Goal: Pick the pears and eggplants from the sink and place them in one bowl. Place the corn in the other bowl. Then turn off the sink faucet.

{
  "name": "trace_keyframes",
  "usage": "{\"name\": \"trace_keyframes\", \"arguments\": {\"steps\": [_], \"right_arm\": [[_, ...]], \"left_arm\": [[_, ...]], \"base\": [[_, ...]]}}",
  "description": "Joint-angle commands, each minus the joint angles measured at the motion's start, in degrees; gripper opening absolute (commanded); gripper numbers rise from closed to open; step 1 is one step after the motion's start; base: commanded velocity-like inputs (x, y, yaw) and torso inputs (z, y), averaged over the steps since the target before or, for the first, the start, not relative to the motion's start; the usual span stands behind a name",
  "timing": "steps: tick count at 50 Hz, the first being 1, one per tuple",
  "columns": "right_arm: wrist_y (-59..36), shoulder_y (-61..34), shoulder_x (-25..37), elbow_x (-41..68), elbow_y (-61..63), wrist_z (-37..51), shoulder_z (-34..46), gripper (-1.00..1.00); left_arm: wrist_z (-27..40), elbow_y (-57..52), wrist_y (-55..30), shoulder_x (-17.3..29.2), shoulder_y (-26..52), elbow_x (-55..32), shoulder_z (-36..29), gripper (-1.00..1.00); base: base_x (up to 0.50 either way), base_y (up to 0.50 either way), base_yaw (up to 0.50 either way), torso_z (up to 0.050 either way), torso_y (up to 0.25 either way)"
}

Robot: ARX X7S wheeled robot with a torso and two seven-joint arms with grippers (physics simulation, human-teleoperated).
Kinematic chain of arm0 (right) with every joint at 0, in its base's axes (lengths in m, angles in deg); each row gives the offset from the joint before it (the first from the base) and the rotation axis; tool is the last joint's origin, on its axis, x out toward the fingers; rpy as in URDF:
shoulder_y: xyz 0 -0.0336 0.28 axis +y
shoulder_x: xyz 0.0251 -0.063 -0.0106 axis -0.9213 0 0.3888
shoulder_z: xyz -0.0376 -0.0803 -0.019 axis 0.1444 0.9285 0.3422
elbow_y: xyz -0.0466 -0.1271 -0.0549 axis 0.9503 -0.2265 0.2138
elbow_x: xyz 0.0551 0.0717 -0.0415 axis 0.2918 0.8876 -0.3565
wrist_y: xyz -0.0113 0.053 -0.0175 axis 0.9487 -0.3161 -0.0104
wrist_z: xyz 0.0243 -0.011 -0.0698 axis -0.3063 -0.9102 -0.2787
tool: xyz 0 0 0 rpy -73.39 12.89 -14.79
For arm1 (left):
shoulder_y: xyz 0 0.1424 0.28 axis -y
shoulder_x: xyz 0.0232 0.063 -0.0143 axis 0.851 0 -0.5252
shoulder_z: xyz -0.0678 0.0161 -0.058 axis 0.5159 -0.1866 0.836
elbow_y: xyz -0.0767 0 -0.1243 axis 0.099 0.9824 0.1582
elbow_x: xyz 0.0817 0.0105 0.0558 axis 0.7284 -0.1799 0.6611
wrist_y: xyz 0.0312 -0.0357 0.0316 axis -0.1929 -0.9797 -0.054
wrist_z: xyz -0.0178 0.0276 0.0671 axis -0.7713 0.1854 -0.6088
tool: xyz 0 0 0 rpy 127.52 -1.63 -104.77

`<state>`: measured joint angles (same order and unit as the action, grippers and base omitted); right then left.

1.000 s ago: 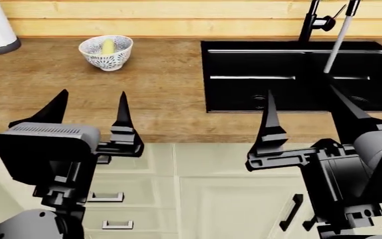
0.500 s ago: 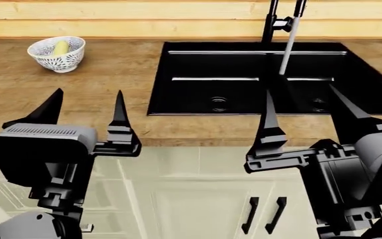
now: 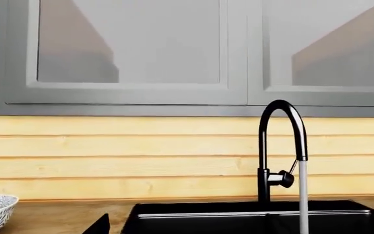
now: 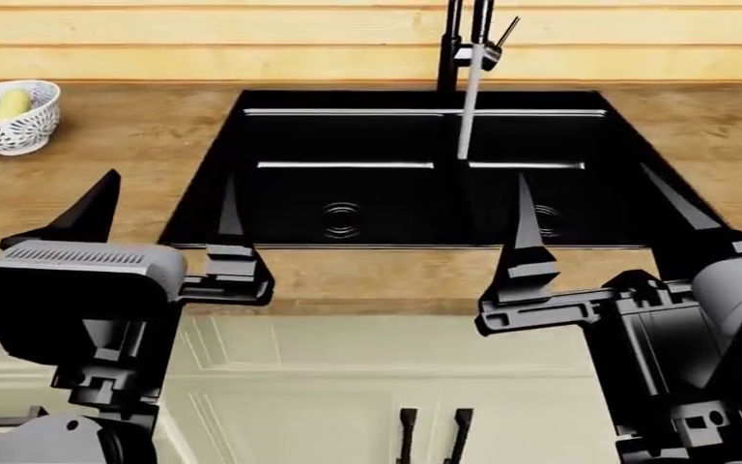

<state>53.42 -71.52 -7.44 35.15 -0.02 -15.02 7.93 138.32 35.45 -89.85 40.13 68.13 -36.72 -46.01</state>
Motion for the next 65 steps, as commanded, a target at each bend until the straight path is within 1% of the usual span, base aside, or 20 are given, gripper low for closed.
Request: {"name": "trace_keyframes", "arguments": {"steps": [1, 11, 18, 23, 27, 31, 39, 42, 46, 47, 50, 53, 54, 57, 60, 65], "right_arm": [[-0.1, 0.1, -0.1, 0.2, -0.2, -0.1, -0.1, 1.00], [-0.7, -0.1, -0.3, 0.3, 0.1, 0.2, -0.1, 1.00], [-1.0, 0.0, -0.1, -0.7, 0.5, 0.7, -0.1, 1.00], [-1.7, 0.0, -0.2, -0.8, 0.5, 1.1, -0.1, 1.00], [0.0, 0.8, -0.1, -0.5, -0.3, 0.9, -0.4, 1.00], [0.5, 0.8, -0.1, 1.5, -1.1, 0.3, -0.6, 1.00], [0.8, 0.9, -0.1, 1.7, -1.4, 0.0, -0.8, 1.00], [0.5, 0.4, -0.2, 3.8, -2.5, -0.3, -1.1, 1.00], [-3.1, -4.1, -0.6, 9.5, -3.9, -1.3, -2.1, 1.00], [-4.4, -5.8, -0.8, 11.5, -4.4, -1.7, -2.4, 1.00], [-10.9, -13.7, -2.8, 22.2, -9.8, -5.3, -3.6, 1.00], [-18.6, -21.7, -6.7, 28.5, -18.7, -8.8, -3.4, 1.00], [-21.5, -24.3, -8.7, 29.4, -23.6, -10.3, -2.8, 1.00], [-26.1, -29.0, -13.7, 29.4, -36.0, -14.3, -1.4, 1.00], [-28.1, -32.4, -19.1, 27.1, -48.4, -17.9, 0.1, 1.00], [-27.2, -35.6, -27.8, 22.4, -67.5, -25.9, 2.3, 1.00]], "left_arm": [[0.1, -0.4, -0.2, 0.1, 0.0, -0.1, 0.1, 1.00], [0.5, -1.3, -0.2, 0.8, 0.0, -0.5, 0.7, 1.00], [0.9, -1.2, 0.8, 1.5, -0.5, -0.9, 1.6, 1.00], [1.1, -1.4, 1.1, 1.9, -0.7, -1.1, 1.9, 1.00], [0.9, -1.5, 1.3, 1.8, -0.8, -1.0, 1.9, 1.00], [0.8, -1.5, 1.0, 1.7, -0.6, -0.9, 1.8, 1.00], [0.6, -1.8, -0.4, 1.7, 0.1, -1.7, 1.5, 1.00], [1.0, -1.6, -0.8, 1.6, 0.7, -2.3, 1.9, 1.00], [1.1, -0.6, -2.9, 0.5, 4.0, -4.9, 2.7, 1.00], [1.0, -0.1, -3.6, 0.0, 5.1, -5.9, 2.9, 1.00], [0.5, 4.9, -7.8, -3.0, 11.9, -10.3, 4.0, 1.00], [-2.3, 13.8, -10.6, -7.5, 18.8, -13.3, 4.8, 1.00], [-4.2, 18.4, -11.5, -9.7, 21.3, -14.2, 4.7, 1.00], [-8.6, 30.3, -12.7, -14.9, 26.1, -15.0, 4.4, 1.00], [-12.5, 42.7, -13.1, -19.9, 30.6, -14.1, 4.0, 1.00], [-18.1, 60.0, -13.0, -26.7, 36.4, -12.5, 3.3, 1.00]], "base": [[0.06, -0.50, 0.00, 0.000, 0.000], [0.07, -0.50, 0.00, 0.000, 0.000], [0.48, -0.25, 0.00, 0.000, 0.000], [0.50, -0.05, 0.00, 0.000, 0.000], [0.50, 0.00, 0.00, 0.000, 0.000], [0.05, 0.00, 0.00, 0.000, 0.002], [0.00, 0.00, 0.00, 0.000, 0.000], [0.00, 0.00, 0.00, 0.000, 0.000], [0.00, 0.00, 0.00, 0.000, 0.000], [0.00, 0.00, 0.00, 0.000, 0.000], [0.00, 0.00, 0.00, 0.000, 0.000], [0.00, 0.00, 0.00, 0.000, 0.000], [0.00, 0.00, 0.00, 0.000, 0.000], [0.00, 0.00, 0.00, 0.000, 0.000], [0.00, 0.00, 0.00, 0.000, 0.000], [0.00, 0.00, 0.00, 0.000, 0.000]]}}
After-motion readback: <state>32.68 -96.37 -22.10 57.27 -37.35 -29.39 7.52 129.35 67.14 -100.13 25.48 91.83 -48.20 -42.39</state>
